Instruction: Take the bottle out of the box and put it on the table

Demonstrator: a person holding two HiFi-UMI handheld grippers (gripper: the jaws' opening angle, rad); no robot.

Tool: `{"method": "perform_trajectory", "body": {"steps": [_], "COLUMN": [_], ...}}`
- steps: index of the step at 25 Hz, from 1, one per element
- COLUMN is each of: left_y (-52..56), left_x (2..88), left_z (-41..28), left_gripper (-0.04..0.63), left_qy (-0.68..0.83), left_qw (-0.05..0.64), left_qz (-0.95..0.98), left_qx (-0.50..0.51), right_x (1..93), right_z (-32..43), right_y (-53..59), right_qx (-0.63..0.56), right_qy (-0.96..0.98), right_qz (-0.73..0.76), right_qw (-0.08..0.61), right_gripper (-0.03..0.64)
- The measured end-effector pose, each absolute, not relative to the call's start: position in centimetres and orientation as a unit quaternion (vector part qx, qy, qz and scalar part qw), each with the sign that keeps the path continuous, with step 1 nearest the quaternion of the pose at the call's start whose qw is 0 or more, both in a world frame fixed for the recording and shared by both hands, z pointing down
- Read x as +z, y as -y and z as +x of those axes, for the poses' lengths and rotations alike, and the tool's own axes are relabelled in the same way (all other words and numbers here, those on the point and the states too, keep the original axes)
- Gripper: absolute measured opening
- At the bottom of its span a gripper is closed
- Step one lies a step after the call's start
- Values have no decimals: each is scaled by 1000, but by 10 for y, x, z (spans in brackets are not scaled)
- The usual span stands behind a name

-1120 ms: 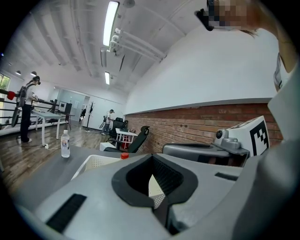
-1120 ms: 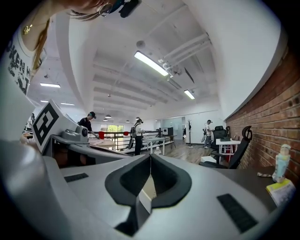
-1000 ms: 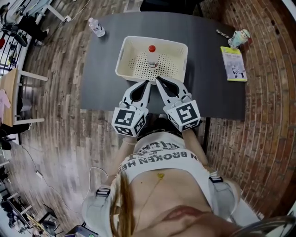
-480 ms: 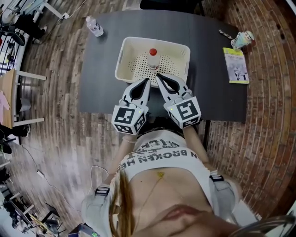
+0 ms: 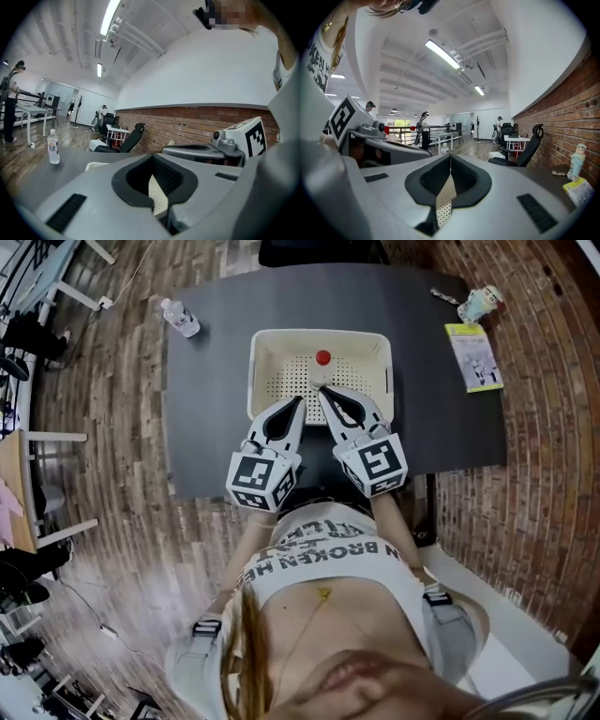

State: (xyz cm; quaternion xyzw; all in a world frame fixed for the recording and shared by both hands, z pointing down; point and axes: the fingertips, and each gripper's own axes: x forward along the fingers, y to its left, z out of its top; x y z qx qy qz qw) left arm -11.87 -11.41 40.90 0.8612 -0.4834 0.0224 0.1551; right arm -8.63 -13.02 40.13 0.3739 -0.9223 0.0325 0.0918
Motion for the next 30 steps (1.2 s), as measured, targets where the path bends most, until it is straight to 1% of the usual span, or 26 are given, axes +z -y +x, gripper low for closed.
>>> {"method": "perform_trajectory", "body": {"steps": [7, 14, 21, 30], "left_y": [123, 127, 134, 143], "left_x": [417, 424, 422, 424], "left_z": [-147, -157, -151, -131], "left_gripper": [5, 5, 5, 5], "left_qy": [442, 427, 456, 470], "left_qw": [163, 165, 167, 164], "left_qz": [882, 888, 874, 867], "left_qx": [31, 37, 20, 27], "right_x": [411, 415, 415, 419], "right_z": [-109, -110, -101, -85], "right_y": [139, 141, 149, 161], "right_qx": [39, 34, 28, 36], "right_qy": [902, 890, 899, 908], "right_qz": [417, 441, 419, 401], "right_qw": [105, 112, 120, 118], "right_gripper": [9, 9, 9, 9]}}
